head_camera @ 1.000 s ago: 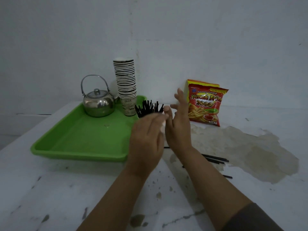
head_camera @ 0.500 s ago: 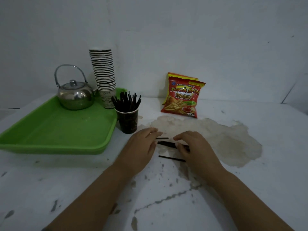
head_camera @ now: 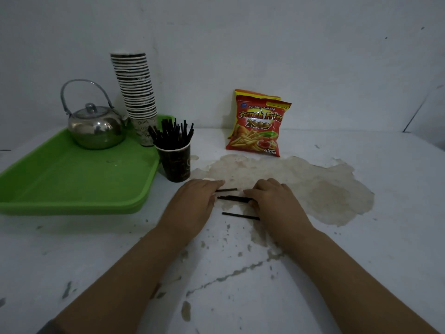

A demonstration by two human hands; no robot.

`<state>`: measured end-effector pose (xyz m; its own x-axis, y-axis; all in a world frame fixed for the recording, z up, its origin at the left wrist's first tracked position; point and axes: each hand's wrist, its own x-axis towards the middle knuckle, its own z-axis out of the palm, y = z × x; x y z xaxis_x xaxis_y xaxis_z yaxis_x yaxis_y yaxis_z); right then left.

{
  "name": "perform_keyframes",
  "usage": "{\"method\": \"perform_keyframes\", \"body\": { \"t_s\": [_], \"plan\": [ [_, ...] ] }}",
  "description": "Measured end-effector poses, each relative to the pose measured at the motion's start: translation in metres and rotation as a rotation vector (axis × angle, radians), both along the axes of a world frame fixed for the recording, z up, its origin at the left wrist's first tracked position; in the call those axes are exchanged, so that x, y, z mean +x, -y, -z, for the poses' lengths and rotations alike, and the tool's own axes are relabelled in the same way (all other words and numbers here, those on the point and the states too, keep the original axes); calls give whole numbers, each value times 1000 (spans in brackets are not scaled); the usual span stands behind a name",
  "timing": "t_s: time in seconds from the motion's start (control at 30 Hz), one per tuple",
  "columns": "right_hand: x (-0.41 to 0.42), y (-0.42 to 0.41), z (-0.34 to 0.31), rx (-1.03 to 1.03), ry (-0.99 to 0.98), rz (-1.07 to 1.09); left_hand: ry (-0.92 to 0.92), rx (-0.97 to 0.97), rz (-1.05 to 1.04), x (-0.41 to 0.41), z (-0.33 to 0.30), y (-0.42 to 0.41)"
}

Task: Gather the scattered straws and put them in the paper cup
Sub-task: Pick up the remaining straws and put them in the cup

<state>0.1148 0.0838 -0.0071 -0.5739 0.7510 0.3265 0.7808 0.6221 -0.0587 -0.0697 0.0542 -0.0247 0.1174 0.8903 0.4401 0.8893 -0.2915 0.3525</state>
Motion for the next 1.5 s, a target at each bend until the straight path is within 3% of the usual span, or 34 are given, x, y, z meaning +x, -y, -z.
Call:
{"method": "perform_keyframes", "body": {
  "t_s": [0.57, 0.9, 1.1, 1.33, 1.5],
  "plan": [
    [8, -2, -10, -12, -97, 85, 9, 7, -6, 2, -9, 5],
    [6, 3, -20, -3, -524, 141, 41, -27, -13, 0, -9, 5],
    [8, 3, -22, 17, -638, 171, 105, 49, 42, 11, -19, 12],
    [6, 0, -18, 44, -590, 180, -46, -131, 255, 38, -21, 19],
    [7, 0, -17, 105, -628, 162, -138, -212, 248, 38, -26, 17]
  ]
}}
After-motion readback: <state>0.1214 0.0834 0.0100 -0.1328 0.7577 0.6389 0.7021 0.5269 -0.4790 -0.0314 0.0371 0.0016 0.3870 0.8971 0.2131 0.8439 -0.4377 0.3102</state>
